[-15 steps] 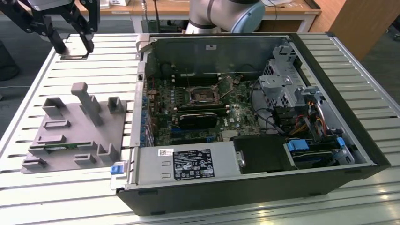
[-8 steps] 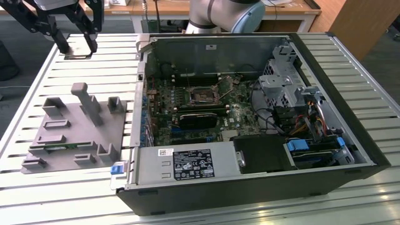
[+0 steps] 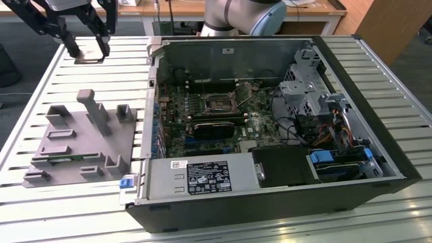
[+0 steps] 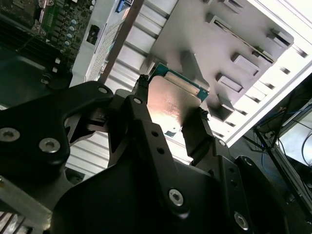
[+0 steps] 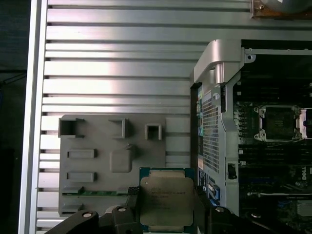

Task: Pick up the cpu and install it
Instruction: 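Pick up the cpu and move it towards the insertion slot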

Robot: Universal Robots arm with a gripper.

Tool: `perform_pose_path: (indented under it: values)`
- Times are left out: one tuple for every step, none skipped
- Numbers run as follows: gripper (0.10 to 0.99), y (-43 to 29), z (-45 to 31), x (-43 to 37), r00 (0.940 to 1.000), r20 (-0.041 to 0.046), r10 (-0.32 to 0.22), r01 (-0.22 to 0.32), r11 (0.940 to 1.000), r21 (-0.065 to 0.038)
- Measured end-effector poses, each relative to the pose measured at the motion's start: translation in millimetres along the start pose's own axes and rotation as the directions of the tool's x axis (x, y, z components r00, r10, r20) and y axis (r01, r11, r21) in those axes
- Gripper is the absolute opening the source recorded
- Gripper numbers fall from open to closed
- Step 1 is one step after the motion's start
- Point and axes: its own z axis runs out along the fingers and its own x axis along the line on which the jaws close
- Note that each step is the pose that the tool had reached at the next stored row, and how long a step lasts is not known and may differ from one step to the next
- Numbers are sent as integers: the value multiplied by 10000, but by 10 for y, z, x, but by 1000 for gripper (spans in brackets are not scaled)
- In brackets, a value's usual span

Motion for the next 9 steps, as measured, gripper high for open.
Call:
perform_pose_path:
  values:
    - [529,1,0,-7,10000,0,0,0,10000,0]
    - [529,2,0,-14,10000,0,0,0,10000,0]
    - [529,3,0,-22,10000,0,0,0,10000,0]
    - [529,3,0,-32,10000,-1,0,0,10000,1]
    - [529,4,0,-40,10000,0,0,0,10000,0]
    - [529,4,1,-49,10000,0,0,0,10000,0]
    - [529,5,1,-58,10000,0,0,0,10000,0]
    - [529,5,1,-67,10000,0,0,0,10000,0]
    - [529,6,1,-78,10000,-1,0,0,10000,1]
